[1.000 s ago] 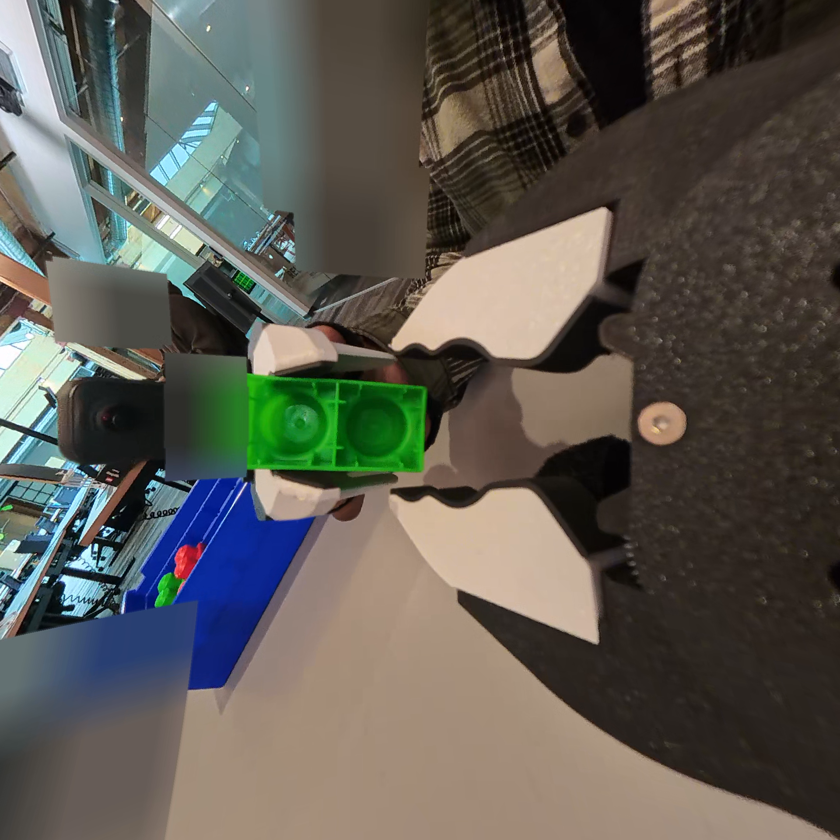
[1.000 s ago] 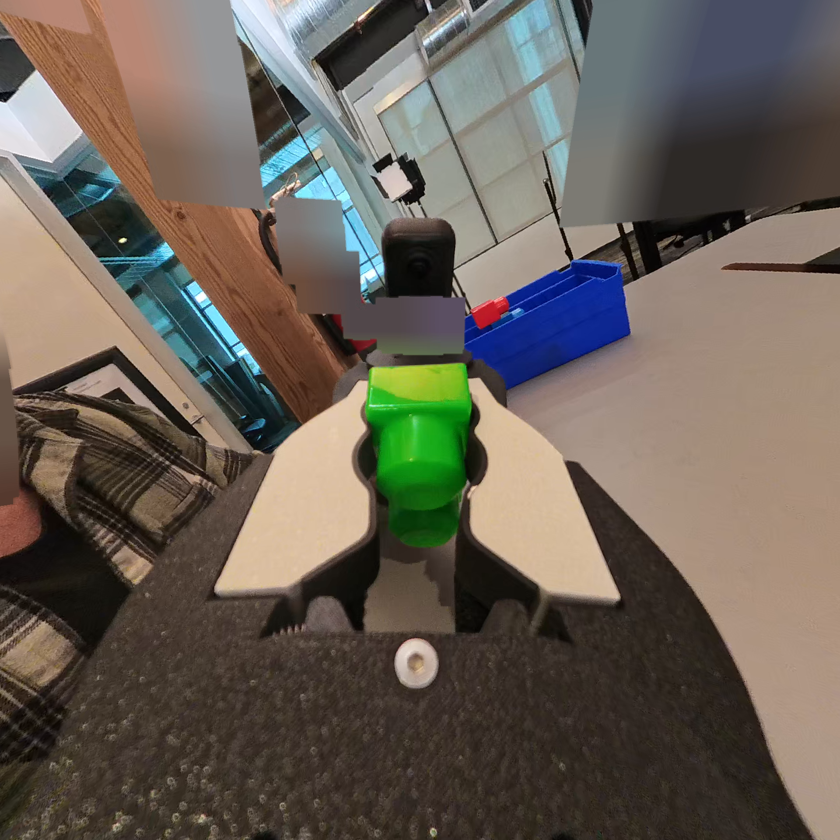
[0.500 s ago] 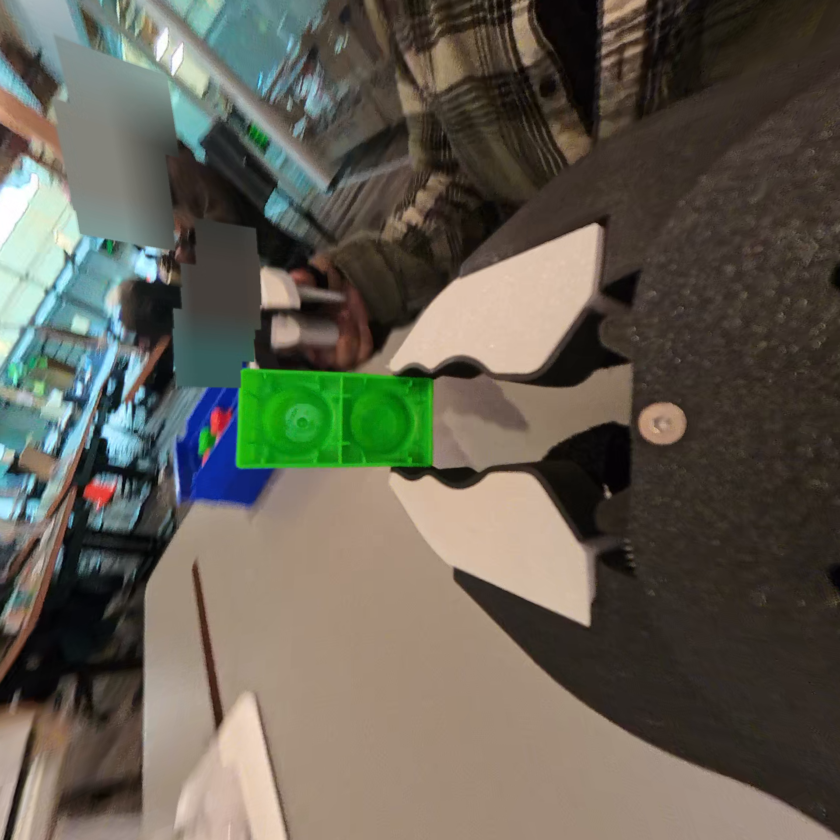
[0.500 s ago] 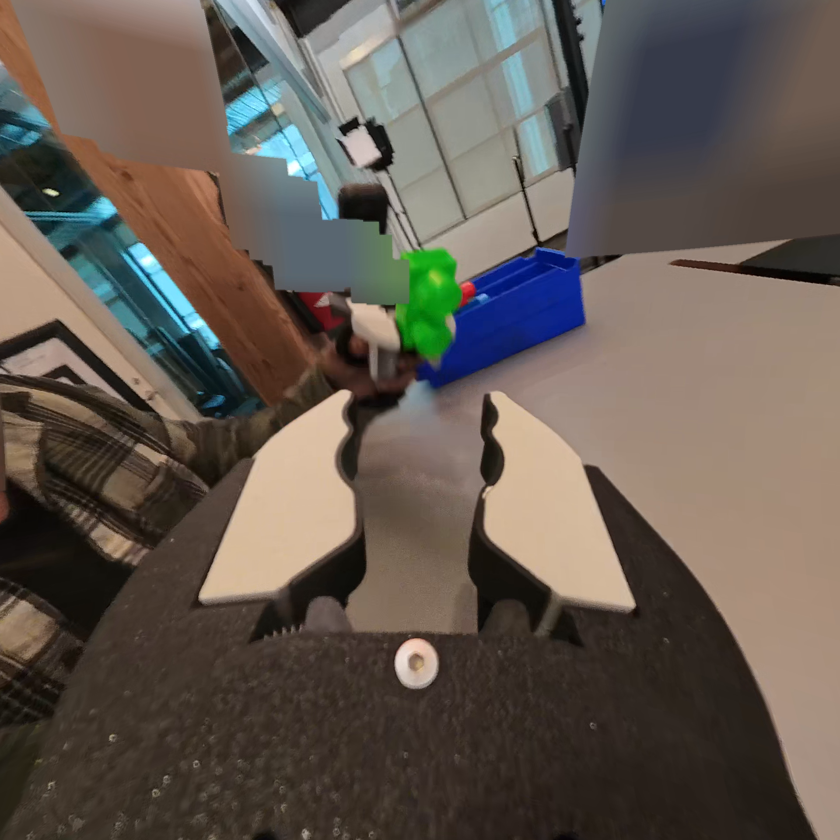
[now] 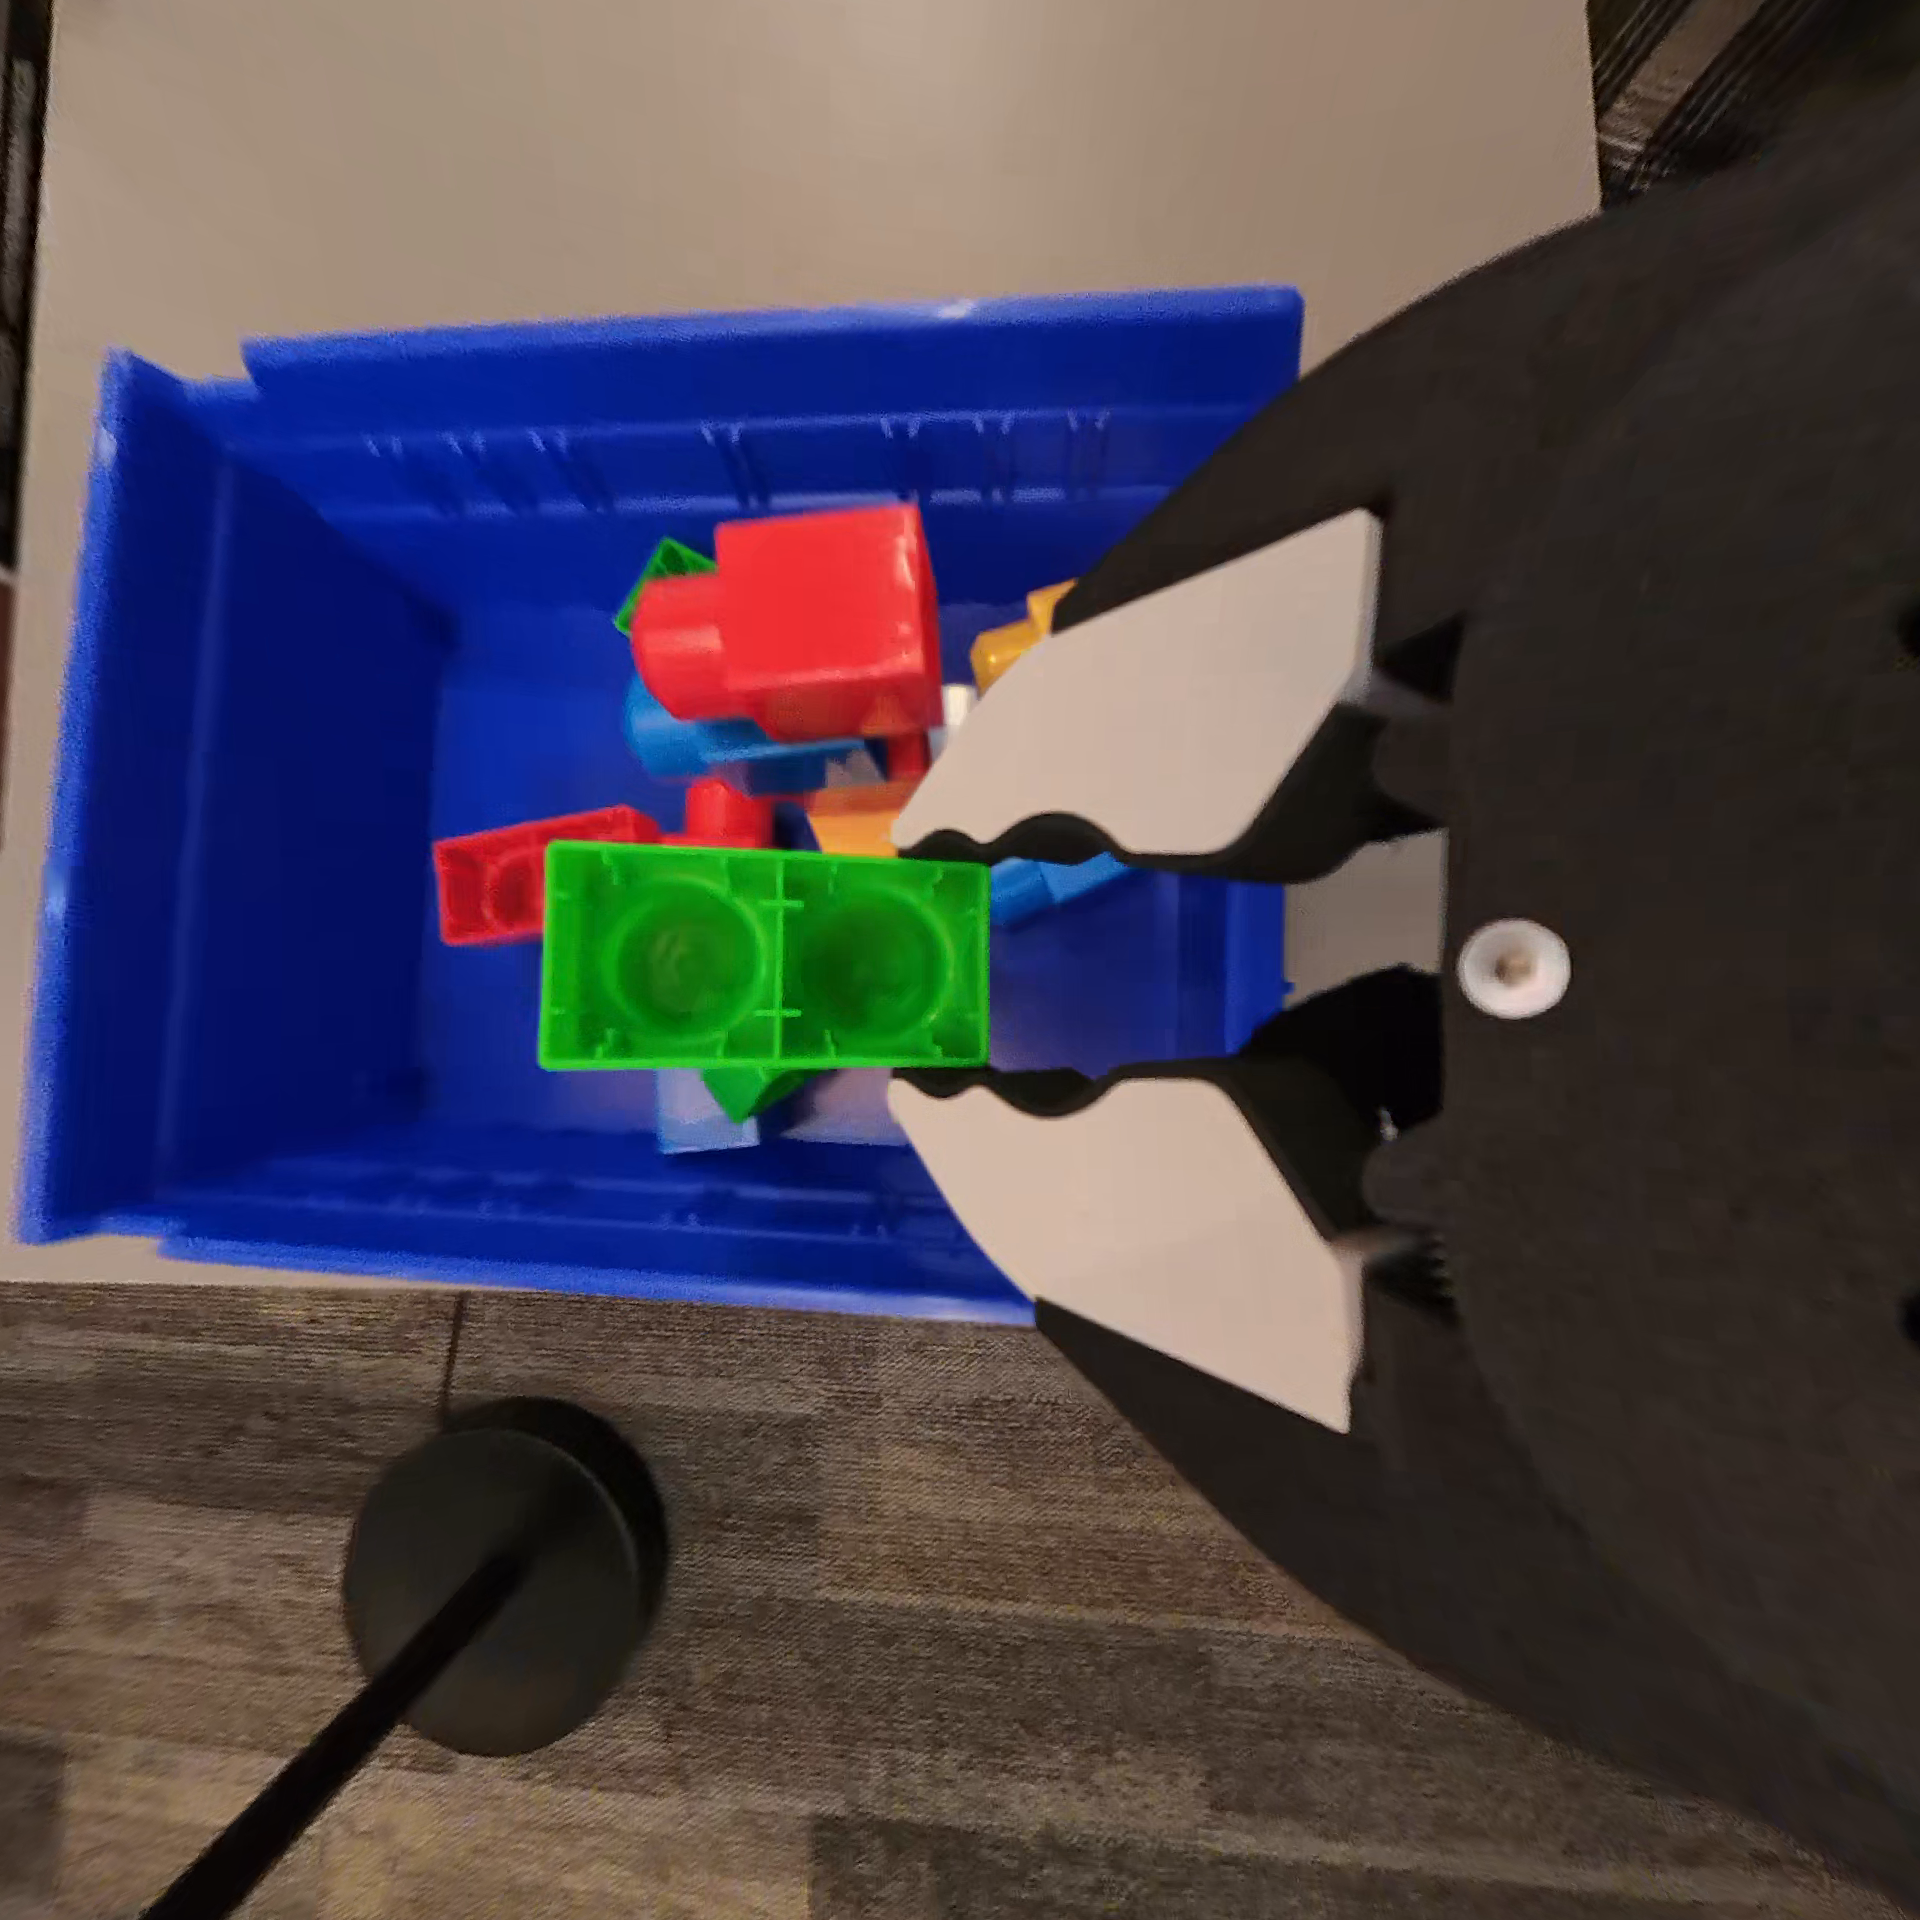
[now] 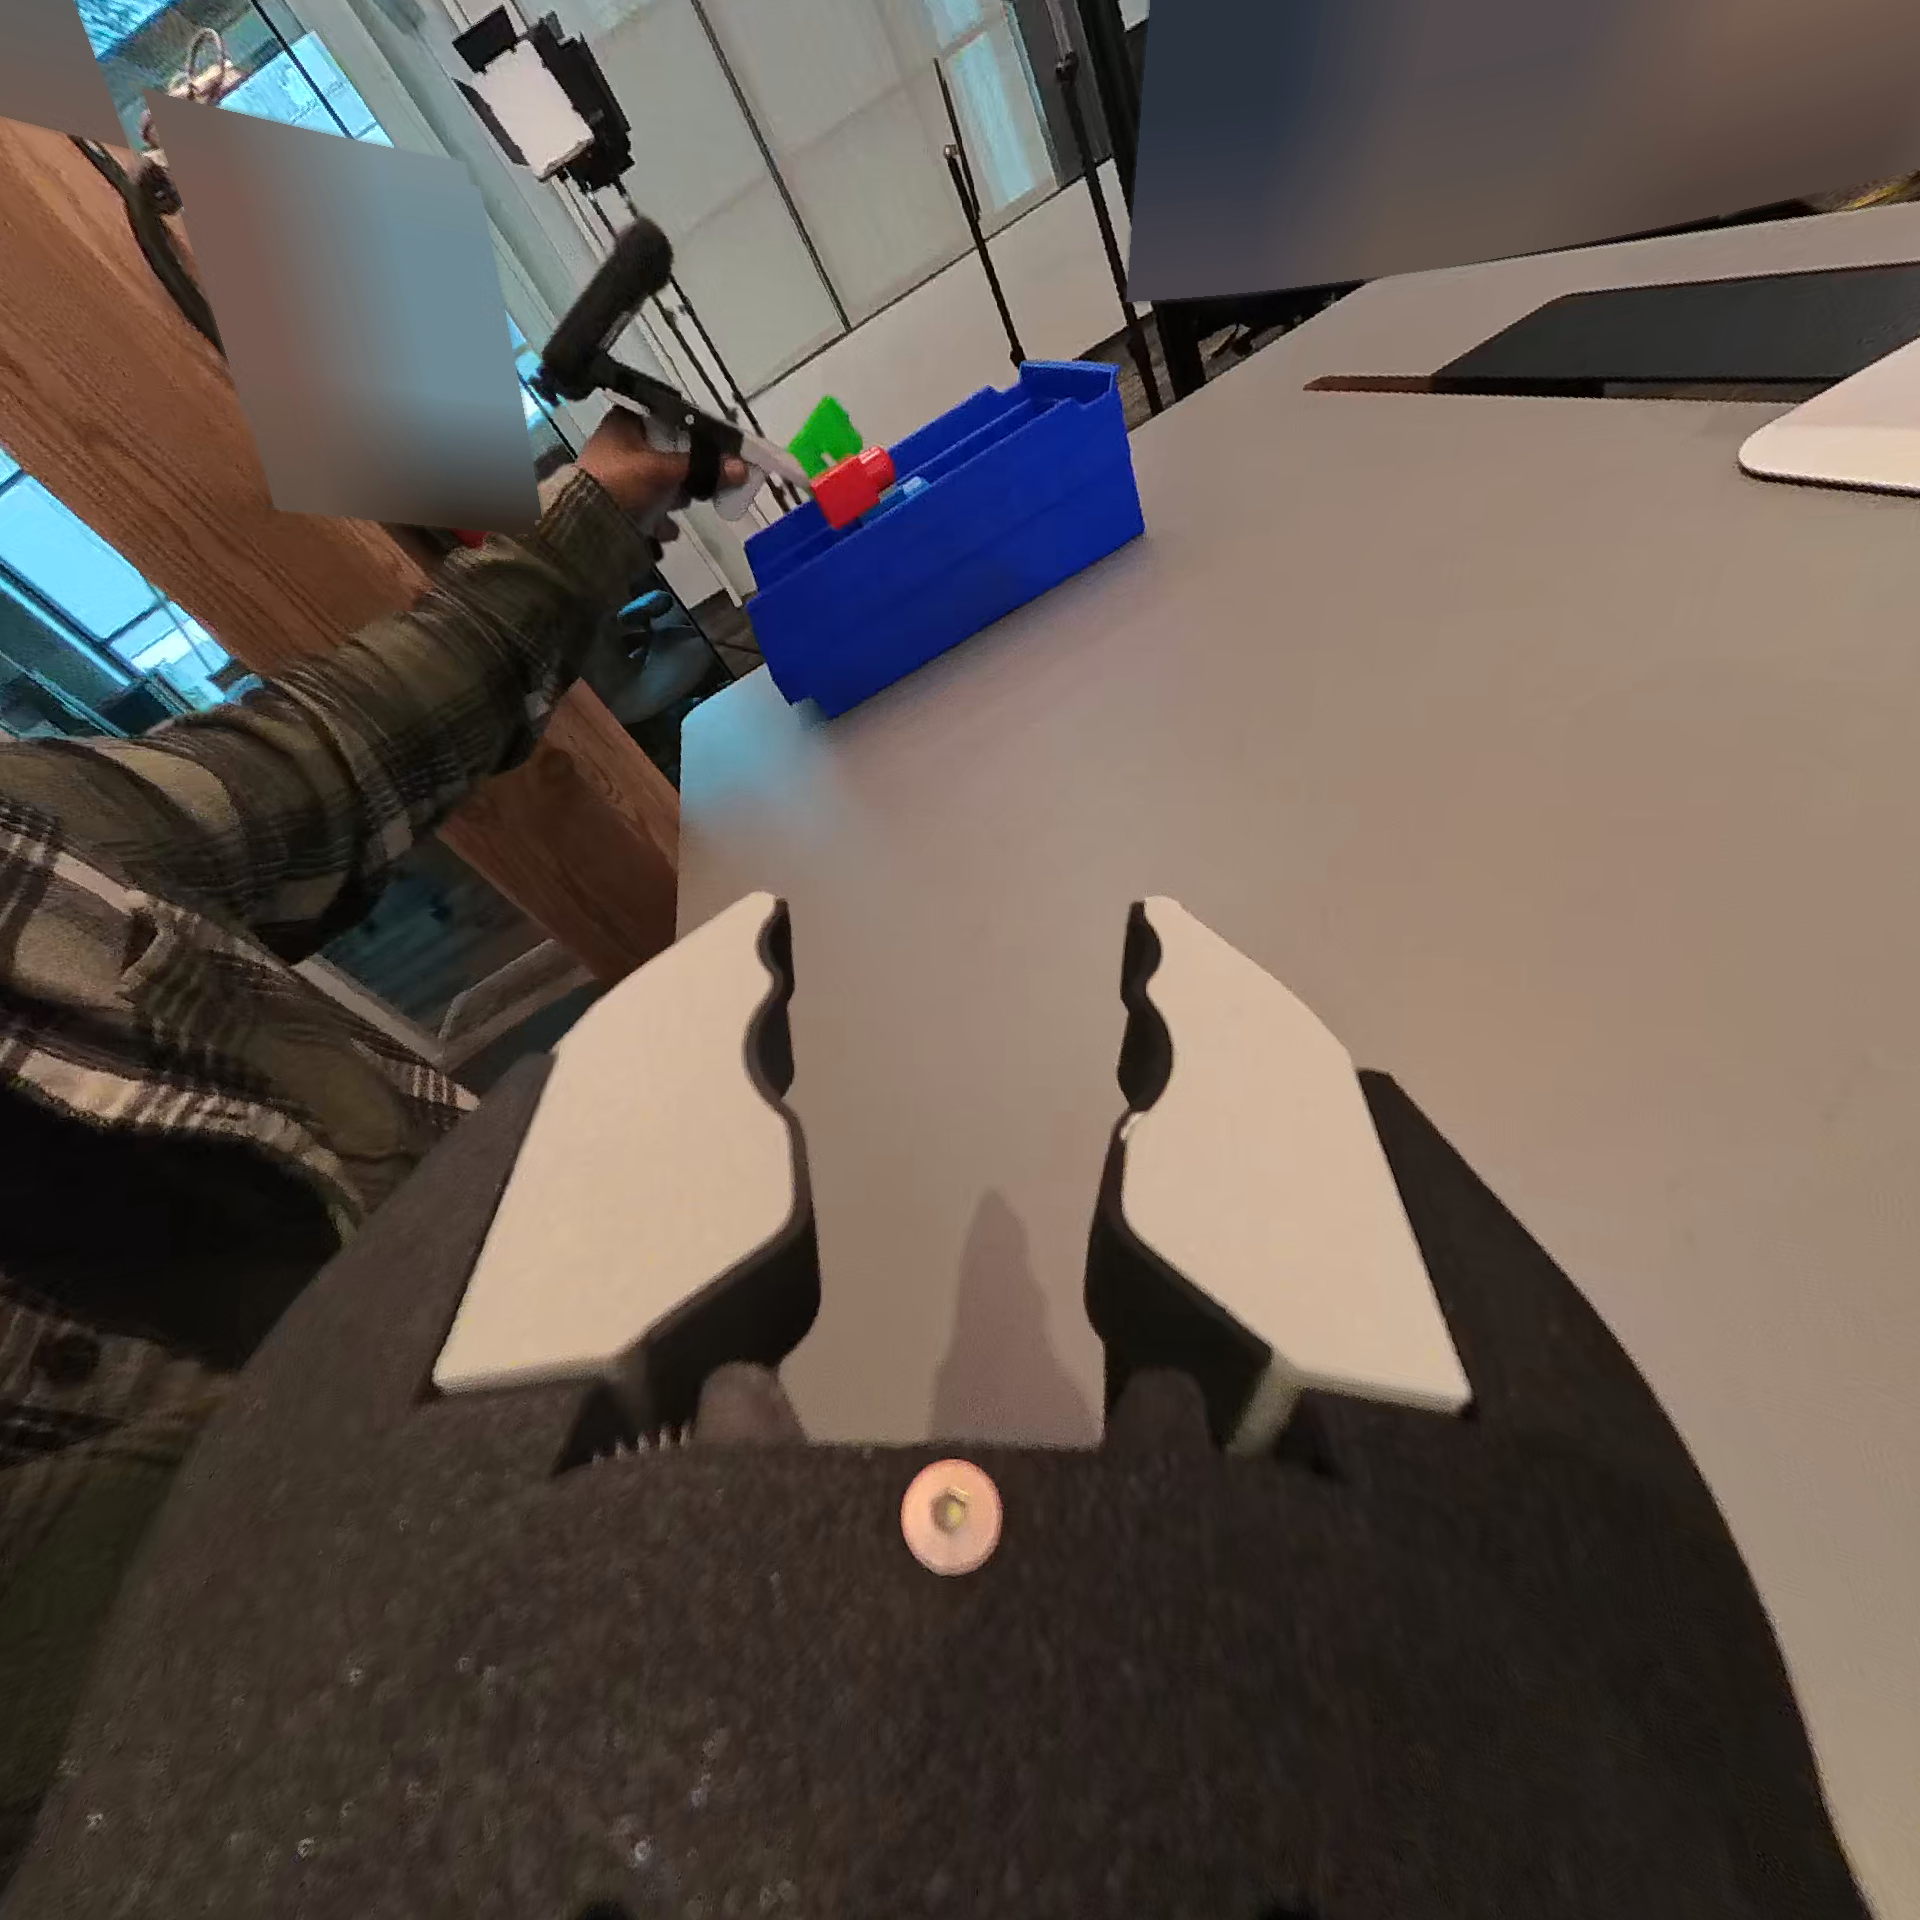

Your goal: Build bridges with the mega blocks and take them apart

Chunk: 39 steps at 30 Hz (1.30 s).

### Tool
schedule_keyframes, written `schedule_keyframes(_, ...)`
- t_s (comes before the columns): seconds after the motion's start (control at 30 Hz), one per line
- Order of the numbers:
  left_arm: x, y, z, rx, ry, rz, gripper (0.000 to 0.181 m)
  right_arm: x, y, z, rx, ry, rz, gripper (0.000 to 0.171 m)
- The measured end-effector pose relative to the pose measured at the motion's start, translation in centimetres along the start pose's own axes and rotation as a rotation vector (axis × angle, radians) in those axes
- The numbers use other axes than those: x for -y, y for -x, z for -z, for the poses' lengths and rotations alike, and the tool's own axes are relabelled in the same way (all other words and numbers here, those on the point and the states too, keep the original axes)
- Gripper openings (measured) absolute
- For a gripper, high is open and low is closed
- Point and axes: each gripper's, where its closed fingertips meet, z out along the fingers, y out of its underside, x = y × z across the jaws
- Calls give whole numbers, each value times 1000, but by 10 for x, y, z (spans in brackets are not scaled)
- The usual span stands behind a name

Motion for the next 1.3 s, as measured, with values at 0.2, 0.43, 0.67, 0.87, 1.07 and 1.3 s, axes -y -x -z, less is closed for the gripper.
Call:
schedule_keyframes(0.2,-37,6,-30,5,152,-8,37,-2,-5,11,-38,24,4,61)
schedule_keyframes(0.43,-41,2,-40,-29,183,4,38,-6,-9,37,-114,39,20,67)
schedule_keyframes(0.67,10,-17,8,-19,-19,-42,73,-2,-15,107,-285,161,106,71)
schedule_keyframes(0.87,73,-129,68,-129,-316,-270,73,13,-46,199,-480,369,171,71)
schedule_keyframes(1.07,46,-321,70,-547,-387,-561,64,37,-115,266,-602,642,336,66)
schedule_keyframes(1.3,-28,-465,48,-1020,-316,-555,61,35,-199,265,-501,1020,464,71)
